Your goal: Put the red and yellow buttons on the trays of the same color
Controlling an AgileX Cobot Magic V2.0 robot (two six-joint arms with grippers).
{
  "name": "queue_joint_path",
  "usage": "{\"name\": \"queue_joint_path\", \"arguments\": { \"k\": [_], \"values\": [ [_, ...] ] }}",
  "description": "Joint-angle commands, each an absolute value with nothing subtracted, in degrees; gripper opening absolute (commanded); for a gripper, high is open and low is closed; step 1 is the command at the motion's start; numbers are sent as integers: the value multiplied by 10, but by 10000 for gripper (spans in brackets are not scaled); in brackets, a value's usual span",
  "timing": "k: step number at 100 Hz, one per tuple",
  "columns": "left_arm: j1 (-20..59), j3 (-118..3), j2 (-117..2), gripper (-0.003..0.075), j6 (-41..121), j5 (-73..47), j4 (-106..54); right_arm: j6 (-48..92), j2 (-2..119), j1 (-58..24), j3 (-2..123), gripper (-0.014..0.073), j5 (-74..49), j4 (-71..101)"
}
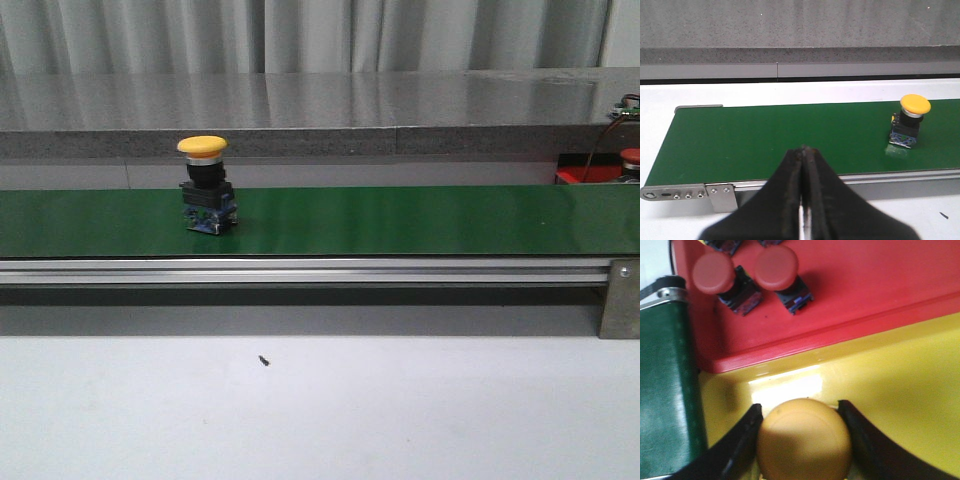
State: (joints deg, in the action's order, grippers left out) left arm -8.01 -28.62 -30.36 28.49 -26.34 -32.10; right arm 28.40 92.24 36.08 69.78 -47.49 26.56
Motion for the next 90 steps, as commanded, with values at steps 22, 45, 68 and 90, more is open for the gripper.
{"name": "queue_joint_path", "arguments": {
  "k": [22, 45, 68, 90],
  "values": [
    [-76, -301, -306, -20, 286, -225, -334, 283, 994, 371, 712, 257, -428, 280],
    [-76, -301, -306, -20, 286, -225, -334, 283, 1017, 371, 712, 257, -419, 276],
    [-76, -301, -306, -20, 286, -225, -334, 283, 1024, 380, 712, 360, -412, 277],
    [-76, -301, -306, -20, 286, -225, -334, 283, 1022, 382, 713, 489, -410, 289]
  ]
}}
